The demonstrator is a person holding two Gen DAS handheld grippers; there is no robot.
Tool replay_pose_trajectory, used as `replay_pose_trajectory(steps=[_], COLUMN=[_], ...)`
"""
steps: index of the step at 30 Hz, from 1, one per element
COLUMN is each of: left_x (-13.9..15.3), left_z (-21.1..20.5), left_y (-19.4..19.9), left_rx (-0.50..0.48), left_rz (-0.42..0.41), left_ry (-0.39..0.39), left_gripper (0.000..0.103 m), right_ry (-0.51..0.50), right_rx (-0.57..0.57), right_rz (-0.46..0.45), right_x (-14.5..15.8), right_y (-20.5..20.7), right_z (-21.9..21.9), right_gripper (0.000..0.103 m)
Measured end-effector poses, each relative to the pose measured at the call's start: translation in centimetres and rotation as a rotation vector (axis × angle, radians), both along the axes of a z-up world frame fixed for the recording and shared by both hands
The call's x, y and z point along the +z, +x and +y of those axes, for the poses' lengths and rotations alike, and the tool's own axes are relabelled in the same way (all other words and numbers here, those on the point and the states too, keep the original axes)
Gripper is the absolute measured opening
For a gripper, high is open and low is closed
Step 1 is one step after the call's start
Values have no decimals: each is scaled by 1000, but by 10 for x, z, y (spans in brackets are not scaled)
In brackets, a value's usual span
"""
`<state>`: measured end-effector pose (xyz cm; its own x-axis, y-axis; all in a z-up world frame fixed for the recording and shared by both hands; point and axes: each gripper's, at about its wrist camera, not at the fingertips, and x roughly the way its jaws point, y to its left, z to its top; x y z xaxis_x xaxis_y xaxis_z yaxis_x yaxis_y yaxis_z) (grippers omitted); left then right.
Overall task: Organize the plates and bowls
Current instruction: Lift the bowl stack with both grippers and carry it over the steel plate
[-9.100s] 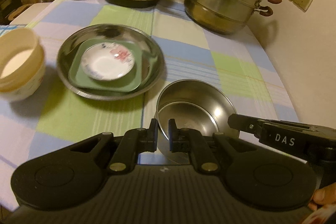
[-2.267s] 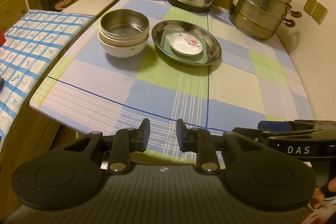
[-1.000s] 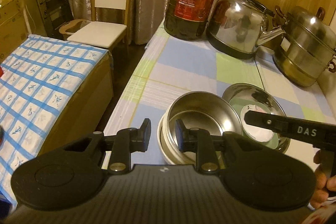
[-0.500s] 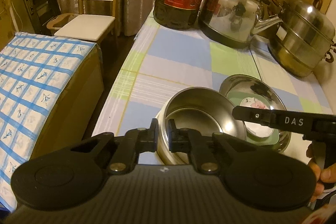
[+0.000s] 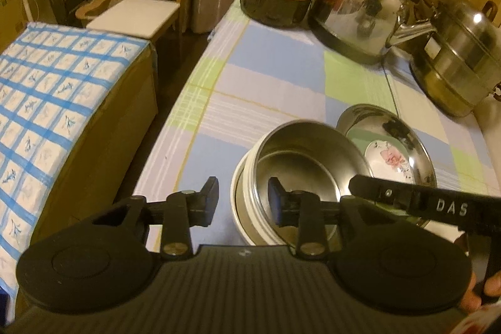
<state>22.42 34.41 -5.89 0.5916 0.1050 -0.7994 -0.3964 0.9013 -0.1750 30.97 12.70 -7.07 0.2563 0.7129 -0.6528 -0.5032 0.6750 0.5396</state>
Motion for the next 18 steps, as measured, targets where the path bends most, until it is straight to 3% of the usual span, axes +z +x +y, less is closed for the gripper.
replay_pose_trajectory(steps=[11,18], left_x=[-16,-14], left_z=[0,-4], left_y=[8,7], left_rx=[-39,-55], left_rz=[39,50], left_ry=[-28,-15], left_gripper=[28,27], right_ry=[-16,-59], right_rx=[-28,-19], right_rz=[61,50], right_x=[-16,-11], right_y=[4,1], right_z=[10,13], right_gripper=[34,29])
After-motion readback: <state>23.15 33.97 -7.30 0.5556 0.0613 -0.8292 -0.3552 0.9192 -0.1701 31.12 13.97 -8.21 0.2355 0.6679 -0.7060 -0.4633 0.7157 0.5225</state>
